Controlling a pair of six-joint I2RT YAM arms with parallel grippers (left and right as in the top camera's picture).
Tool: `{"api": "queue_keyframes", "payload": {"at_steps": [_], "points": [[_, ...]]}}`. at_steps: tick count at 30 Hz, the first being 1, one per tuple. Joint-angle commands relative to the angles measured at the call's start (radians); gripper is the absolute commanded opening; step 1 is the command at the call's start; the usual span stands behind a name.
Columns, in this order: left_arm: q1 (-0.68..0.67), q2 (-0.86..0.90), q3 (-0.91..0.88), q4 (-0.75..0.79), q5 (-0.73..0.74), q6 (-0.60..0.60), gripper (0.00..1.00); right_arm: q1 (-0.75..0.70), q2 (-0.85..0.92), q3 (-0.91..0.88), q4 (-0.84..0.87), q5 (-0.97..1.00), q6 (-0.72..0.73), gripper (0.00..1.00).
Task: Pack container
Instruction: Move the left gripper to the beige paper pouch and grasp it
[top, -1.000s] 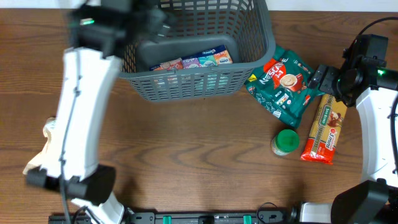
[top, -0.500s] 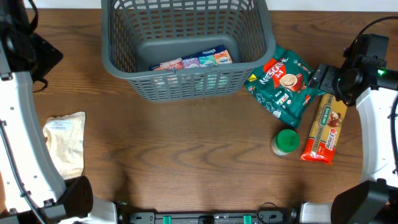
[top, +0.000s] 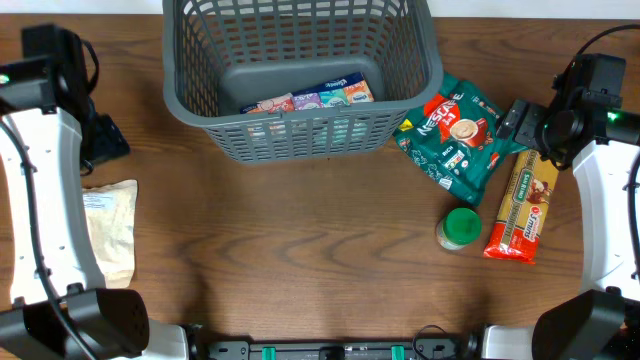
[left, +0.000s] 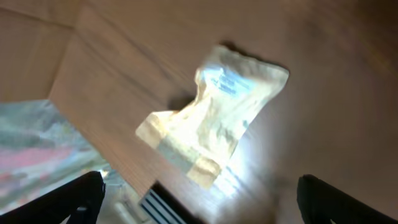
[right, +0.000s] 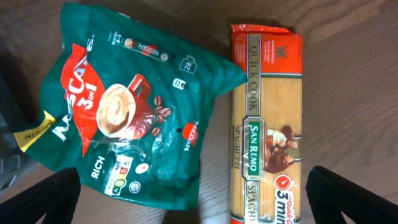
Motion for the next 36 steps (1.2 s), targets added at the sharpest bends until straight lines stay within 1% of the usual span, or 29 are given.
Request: {"api": "queue_keyframes", "payload": {"at_steps": [1,6,11,13,17,18,23,27,36], "points": [[0.031,0.002,-0.137,0.06,0.125,0.219,0.99,-0.008,0.005,0.018,0.001,0.01,-0.015,0.99],[0.079,-0.044,-0.373,0.222,0.377,0.39,0.99,-0.008,0.005,0.018,0.011,0.01,-0.015,0.99],[0.128,-0.135,-0.505,0.328,0.464,0.518,0.98,-0.008,0.005,0.018,0.013,0.01,-0.014,0.99],[0.155,-0.168,-0.526,0.363,0.496,0.596,0.98,-0.008,0.005,0.018,0.014,0.01,-0.014,0.99],[0.225,-0.19,-0.529,0.401,0.491,0.744,0.99,-0.008,0.005,0.018,0.014,0.01,-0.007,0.99],[0.247,-0.19,-0.529,0.414,0.491,0.762,0.99,-0.008,0.005,0.018,0.014,0.01,-0.006,0.99],[0.364,-0.175,-0.529,0.485,0.491,0.765,0.98,-0.008,0.005,0.018,0.014,0.006,0.001,0.99],[0.436,-0.131,-0.529,0.492,0.491,0.829,0.98,-0.008,0.005,0.018,0.017,0.006,0.016,0.99],[0.452,0.085,-0.529,0.549,0.491,0.847,0.99,-0.008,0.005,0.018,0.021,0.006,0.016,0.99]]}}
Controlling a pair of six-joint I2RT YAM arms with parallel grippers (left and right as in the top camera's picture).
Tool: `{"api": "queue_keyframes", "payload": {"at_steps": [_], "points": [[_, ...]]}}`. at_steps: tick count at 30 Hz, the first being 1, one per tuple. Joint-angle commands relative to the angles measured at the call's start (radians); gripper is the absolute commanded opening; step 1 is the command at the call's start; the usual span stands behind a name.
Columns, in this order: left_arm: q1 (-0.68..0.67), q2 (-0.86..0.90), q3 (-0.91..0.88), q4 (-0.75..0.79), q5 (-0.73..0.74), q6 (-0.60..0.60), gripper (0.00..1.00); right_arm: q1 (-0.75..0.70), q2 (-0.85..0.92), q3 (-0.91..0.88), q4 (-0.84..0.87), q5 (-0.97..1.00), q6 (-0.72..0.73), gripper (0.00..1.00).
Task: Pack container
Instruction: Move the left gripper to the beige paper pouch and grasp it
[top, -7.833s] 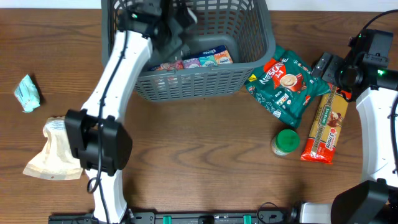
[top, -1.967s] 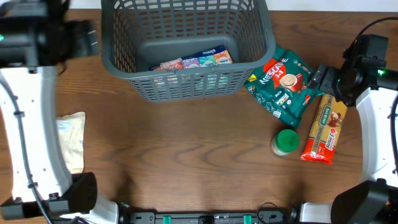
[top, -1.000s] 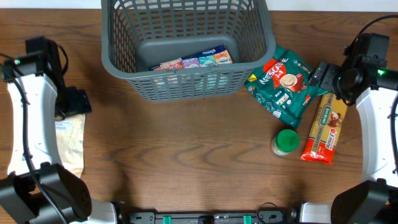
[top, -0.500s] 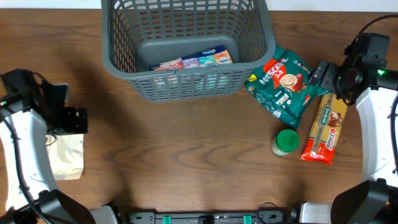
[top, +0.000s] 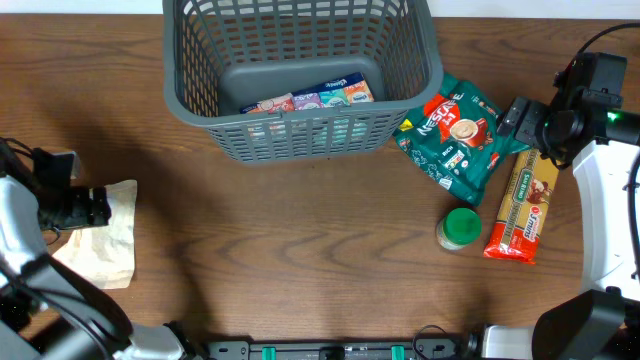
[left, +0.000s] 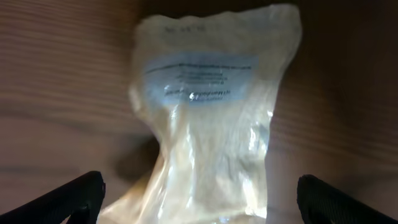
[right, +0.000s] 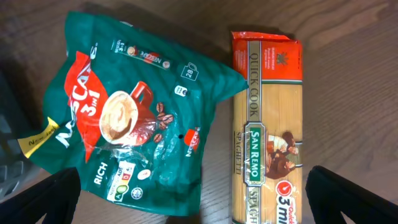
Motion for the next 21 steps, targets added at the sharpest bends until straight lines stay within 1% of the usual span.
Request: {"api": "queue_keyframes", "payload": {"at_steps": [1,8,13,14,19,21], "points": [[0.002,0.088,0.0,0.01,0.013,0.026,0.99,-0.008,0.005,0.018,0.001,0.006,0.011,0.99],[0.003,0.224,0.0,0.032,0.005,0.025,0.99,-0.008,0.005,0.018,0.001,0.007,0.011,0.99],[0.002,0.26,0.0,0.031,0.006,0.008,0.99,-0.008,0.005,0.018,-0.004,0.007,0.011,0.99],[0.002,0.26,0.0,0.03,0.006,0.006,0.97,-0.008,0.005,0.018,-0.005,0.007,0.011,0.99],[0.002,0.259,0.0,0.016,0.006,-0.012,0.63,-0.008,0.005,0.018,-0.005,0.007,0.011,0.99],[0.002,0.259,0.0,0.008,0.006,-0.035,0.55,-0.008,0.005,0.018,-0.005,0.007,0.011,0.99]]}}
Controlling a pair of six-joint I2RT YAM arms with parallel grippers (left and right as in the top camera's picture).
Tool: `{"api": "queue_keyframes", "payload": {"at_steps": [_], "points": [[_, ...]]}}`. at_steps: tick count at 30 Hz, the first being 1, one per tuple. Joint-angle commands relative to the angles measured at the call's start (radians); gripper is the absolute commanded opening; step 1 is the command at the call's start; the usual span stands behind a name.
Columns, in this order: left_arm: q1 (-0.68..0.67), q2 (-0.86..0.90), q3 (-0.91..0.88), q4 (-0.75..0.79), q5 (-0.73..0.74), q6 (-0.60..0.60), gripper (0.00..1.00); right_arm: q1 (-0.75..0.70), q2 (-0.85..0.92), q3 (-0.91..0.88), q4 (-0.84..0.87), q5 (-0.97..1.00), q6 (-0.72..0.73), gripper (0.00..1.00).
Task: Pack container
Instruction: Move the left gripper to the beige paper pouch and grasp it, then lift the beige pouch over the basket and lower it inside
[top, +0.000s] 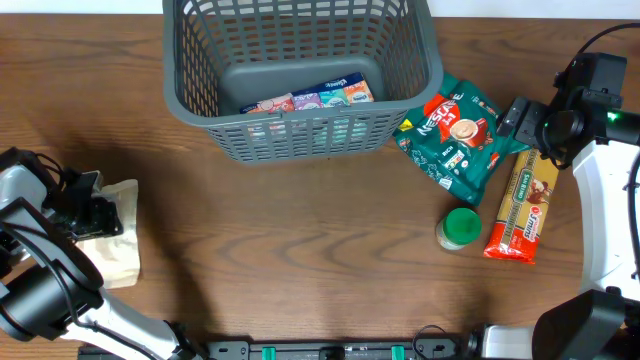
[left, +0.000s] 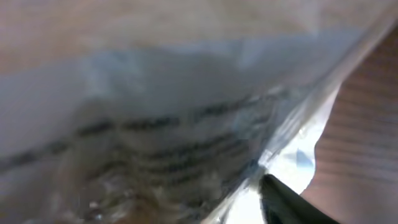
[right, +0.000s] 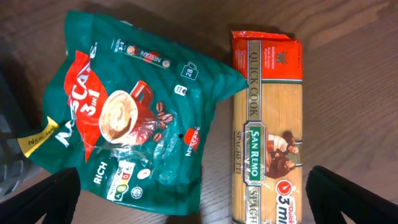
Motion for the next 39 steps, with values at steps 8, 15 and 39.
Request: {"api": "queue_keyframes", "payload": {"at_steps": [8,15,39], "points": [[-0.006,0.008,0.009,-0.026,0.021,-0.241,0.19,-0.008,0.005,0.018,-0.001,0.007,0.004,0.99],[-0.105,-0.035,0.128,-0.138,0.077,-0.334,0.06,-0.008,0.005,0.018,0.001,0.007,-0.001,0.98],[-0.867,-0.093,1.1,-0.326,-0.293,-0.174,0.06,-0.008,0.005,0.018,0.018,0.003,-0.001,0.99]]}}
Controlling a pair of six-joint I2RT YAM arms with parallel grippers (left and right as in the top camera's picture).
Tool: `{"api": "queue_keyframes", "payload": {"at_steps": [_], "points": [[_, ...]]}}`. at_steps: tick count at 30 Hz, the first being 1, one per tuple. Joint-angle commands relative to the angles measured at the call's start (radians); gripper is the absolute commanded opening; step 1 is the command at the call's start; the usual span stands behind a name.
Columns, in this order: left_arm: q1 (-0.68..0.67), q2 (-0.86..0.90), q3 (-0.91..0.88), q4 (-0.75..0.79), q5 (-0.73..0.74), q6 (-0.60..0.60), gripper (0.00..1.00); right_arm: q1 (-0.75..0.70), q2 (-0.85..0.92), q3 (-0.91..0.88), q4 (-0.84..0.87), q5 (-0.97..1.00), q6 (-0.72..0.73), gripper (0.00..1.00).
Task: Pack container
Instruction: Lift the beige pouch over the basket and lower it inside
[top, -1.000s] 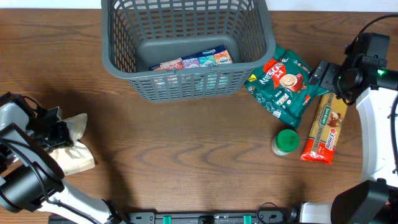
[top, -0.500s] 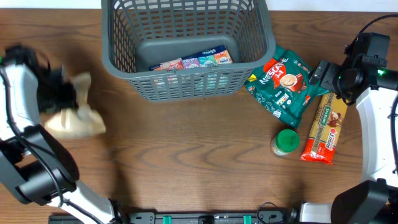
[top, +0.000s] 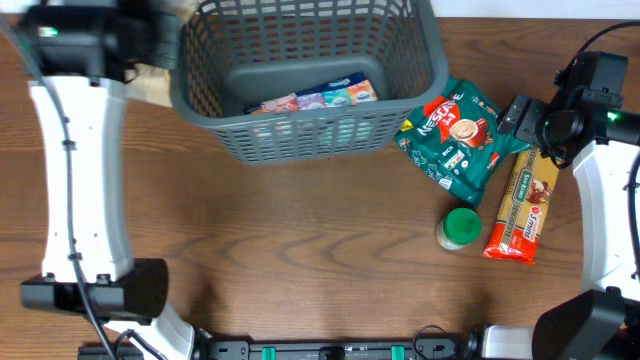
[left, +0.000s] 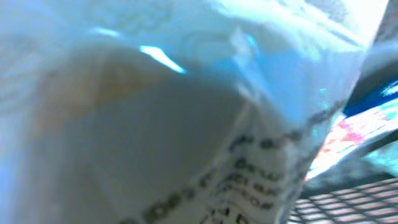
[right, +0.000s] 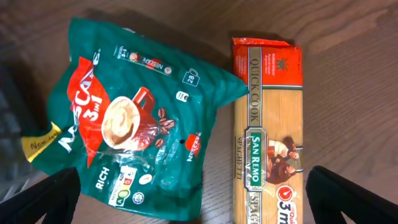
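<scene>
A grey mesh basket (top: 300, 140) stands at the back, with a colourful box (top: 312, 100) inside it. My left gripper (top: 160, 35) is raised by the basket's left rim, shut on a pale plastic pouch (left: 155, 124) that fills the left wrist view and hides the fingers. A piece of the pouch (top: 148, 84) shows beside the rim from overhead. My right gripper (right: 194, 208) hangs open above a green Nescafe bag (right: 124, 137) and a pack of spaghetti (right: 267, 137), touching neither.
A green-lidded jar (top: 461, 227) stands below the Nescafe bag (top: 455, 135), left of the spaghetti pack (top: 522, 215). The left arm's white links run down the table's left side. Basket mesh (left: 348, 208) shows at the lower right of the left wrist view.
My left gripper was down on the pouch at the table's left edge. Now it is up at the basket's left rim with the pouch in it. The basket sits slightly further right.
The pouch lay at the table's left edge with my left gripper high above it. The gripper was then low over the pouch, then pressed onto it. Now the pouch is lifted to the basket's rim. My right arm has stayed over the Nescafe bag and spaghetti.
</scene>
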Motion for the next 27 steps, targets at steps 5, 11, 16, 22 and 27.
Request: {"api": "queue_keyframes", "payload": {"at_steps": [5,11,16,22,27], "points": [[-0.215,0.026,0.019,0.091,-0.124,0.303,0.05,-0.008,0.005,0.018,-0.007,0.003,0.0,0.99],[-0.249,0.042,0.019,0.163,-0.111,0.37,0.06,-0.008,0.005,0.018,-0.024,0.003,0.0,0.99],[-0.25,0.049,0.014,0.177,0.021,0.418,0.06,-0.008,0.005,0.018,-0.026,0.003,0.0,0.99],[-0.25,0.118,0.01,0.148,0.114,0.425,0.06,-0.008,0.005,0.018,-0.026,0.003,0.0,0.99],[-0.253,0.212,0.01,0.056,0.208,0.424,0.06,-0.008,0.005,0.018,-0.026,0.003,0.0,0.99]]}}
